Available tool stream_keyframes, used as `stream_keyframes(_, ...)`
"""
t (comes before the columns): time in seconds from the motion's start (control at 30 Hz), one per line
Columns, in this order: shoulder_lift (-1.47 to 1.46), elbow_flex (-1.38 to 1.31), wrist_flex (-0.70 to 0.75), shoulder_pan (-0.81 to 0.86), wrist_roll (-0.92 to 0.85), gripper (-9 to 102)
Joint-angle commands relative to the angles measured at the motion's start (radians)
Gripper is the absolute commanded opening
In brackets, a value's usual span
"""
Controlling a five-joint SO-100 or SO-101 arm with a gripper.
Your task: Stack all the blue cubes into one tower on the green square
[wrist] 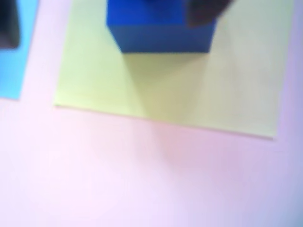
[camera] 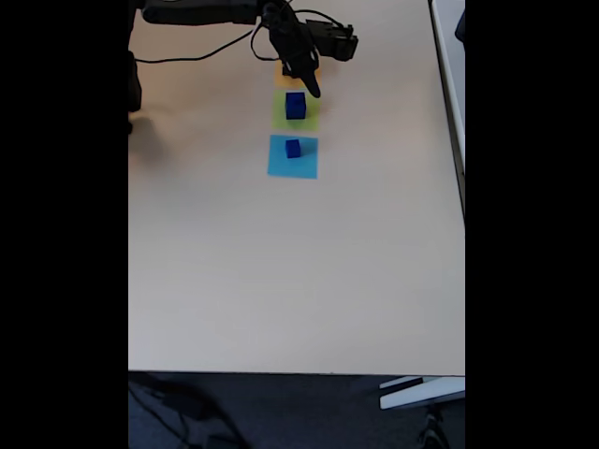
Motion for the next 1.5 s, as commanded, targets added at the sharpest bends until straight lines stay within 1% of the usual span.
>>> stream_keyframes(0.0,0.063,-0.066,0.002,0.006,-0.015,18)
stream_keyframes(0.27,0.095,-0.028,0.018,0.080,-0.083,21)
stream_keyframes(0.7,0.132,0.097,-0.002,0.193,-0.186,20)
stream_keyframes(0.83,0.135,0.133,-0.023,0.215,-0.206,20)
stream_keyframes(1.2,0.123,0.264,-0.166,0.227,-0.225,20)
stream_keyframes(1.47,0.121,0.304,-0.196,0.245,-0.241,19)
